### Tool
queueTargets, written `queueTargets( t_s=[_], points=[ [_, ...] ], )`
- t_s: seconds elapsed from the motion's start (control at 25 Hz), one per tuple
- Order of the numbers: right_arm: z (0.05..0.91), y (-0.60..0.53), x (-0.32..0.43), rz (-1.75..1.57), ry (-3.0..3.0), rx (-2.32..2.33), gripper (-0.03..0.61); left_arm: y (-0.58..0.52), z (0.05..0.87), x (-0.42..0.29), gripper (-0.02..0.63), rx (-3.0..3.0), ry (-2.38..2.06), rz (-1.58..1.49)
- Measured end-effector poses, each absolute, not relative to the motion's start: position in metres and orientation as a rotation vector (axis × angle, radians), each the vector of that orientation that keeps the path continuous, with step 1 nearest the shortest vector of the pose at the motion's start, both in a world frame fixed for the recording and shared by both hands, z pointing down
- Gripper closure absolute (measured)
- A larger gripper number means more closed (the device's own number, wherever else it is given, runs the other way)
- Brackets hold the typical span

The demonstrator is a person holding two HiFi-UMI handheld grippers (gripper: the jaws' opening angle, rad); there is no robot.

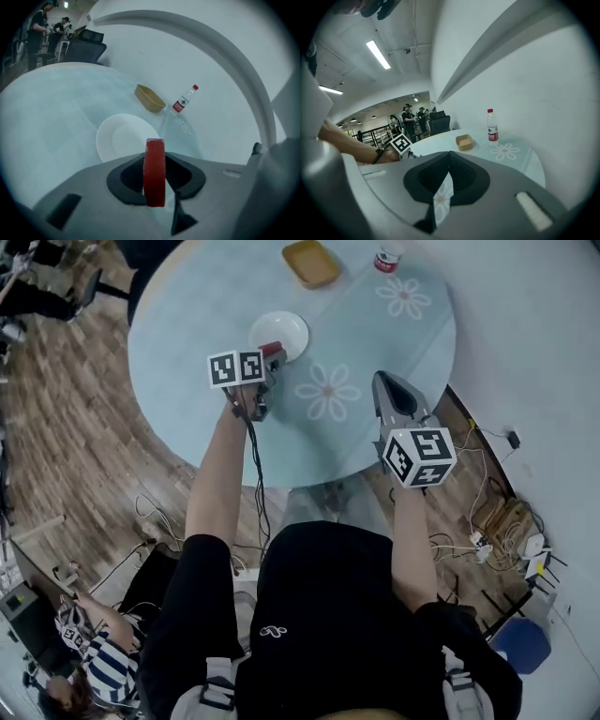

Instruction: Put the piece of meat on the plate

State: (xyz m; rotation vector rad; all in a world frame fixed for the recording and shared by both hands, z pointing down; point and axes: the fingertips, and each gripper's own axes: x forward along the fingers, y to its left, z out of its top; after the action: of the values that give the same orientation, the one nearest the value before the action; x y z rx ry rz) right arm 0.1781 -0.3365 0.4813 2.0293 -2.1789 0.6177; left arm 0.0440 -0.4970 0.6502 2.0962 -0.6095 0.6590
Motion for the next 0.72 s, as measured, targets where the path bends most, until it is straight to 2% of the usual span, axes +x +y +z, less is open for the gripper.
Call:
queueTargets(
  t_s=[0.36, 0.44, 0.52, 0.56, 0.72],
  points=[
    [0.501, -0.318, 0.209, 0.635, -2.050, 2.055, 0.568, -0.541, 0.684, 0.058, 0.510, 2.044, -0.668, 0.764],
    [0.497, -0.322, 0.208, 0.622, -2.059, 2.046, 0.568, -0.544, 0.681, 0.056, 0.458, 2.101, -0.678, 0.821],
    [0.492, -0.330, 0.203, 0.601, -2.086, 2.022, 0.568, -0.548, 0.675, 0.050, 0.339, 2.160, -0.704, 0.878],
    [0.490, -0.335, 0.199, 0.591, -2.104, 2.006, 0.568, -0.551, 0.669, 0.046, 0.317, 2.189, -0.726, 0.882],
    [0.488, -0.352, 0.180, 0.577, -2.178, 1.922, 0.568, -0.567, 0.623, 0.029, 0.314, 2.280, -0.827, 0.683]
  ],
)
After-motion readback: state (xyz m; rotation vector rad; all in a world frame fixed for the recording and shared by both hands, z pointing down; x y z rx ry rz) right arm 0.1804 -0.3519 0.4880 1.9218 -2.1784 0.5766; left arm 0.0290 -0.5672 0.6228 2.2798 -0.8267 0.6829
